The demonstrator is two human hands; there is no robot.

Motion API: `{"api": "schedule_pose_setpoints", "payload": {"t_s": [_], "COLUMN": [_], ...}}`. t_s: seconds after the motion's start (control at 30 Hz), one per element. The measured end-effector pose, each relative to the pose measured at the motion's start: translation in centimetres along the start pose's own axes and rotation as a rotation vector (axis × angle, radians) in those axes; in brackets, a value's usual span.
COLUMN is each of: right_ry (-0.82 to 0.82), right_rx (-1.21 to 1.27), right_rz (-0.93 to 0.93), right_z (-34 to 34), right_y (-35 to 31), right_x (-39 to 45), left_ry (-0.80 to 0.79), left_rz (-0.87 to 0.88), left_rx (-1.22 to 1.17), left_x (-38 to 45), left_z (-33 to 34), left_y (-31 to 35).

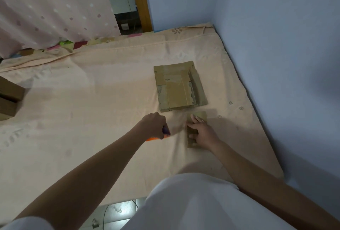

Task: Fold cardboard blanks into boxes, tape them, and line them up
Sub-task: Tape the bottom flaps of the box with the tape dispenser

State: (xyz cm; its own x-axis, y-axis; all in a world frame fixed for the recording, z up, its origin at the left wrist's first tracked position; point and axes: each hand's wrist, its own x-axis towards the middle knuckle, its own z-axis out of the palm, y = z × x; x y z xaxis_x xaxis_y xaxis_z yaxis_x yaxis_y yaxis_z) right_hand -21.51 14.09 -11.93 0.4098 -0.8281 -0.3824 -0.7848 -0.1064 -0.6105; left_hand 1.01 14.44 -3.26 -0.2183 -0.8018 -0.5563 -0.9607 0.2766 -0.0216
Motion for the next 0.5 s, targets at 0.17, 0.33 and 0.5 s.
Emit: {"api": "schedule_pose_setpoints", "payload": {"t_s": [0.17,0.33,0.5], "right_ry": [-0.024,-0.021,-0.071], "right_rx": [0.04,0.049,0.03], "right_rz": [-0.004,-0.01,0.002], "right_z": [-0.1,-0.4,-1.0], "right_y": [0.1,0.0,-0.4], "right_x": [-0.4,-0.3,-0.4], "left_ry": [0.01,0.05,0.061], "left_rz": [-0.128,-0.164,-0.092], "left_rx": [-0.049,-0.178,-0.401], "left_x": [-0.9,-2.3,-2.9], "left_z": [6.1,10.3,12.8], "left_y": [-0.2,1.3,4.0]}}
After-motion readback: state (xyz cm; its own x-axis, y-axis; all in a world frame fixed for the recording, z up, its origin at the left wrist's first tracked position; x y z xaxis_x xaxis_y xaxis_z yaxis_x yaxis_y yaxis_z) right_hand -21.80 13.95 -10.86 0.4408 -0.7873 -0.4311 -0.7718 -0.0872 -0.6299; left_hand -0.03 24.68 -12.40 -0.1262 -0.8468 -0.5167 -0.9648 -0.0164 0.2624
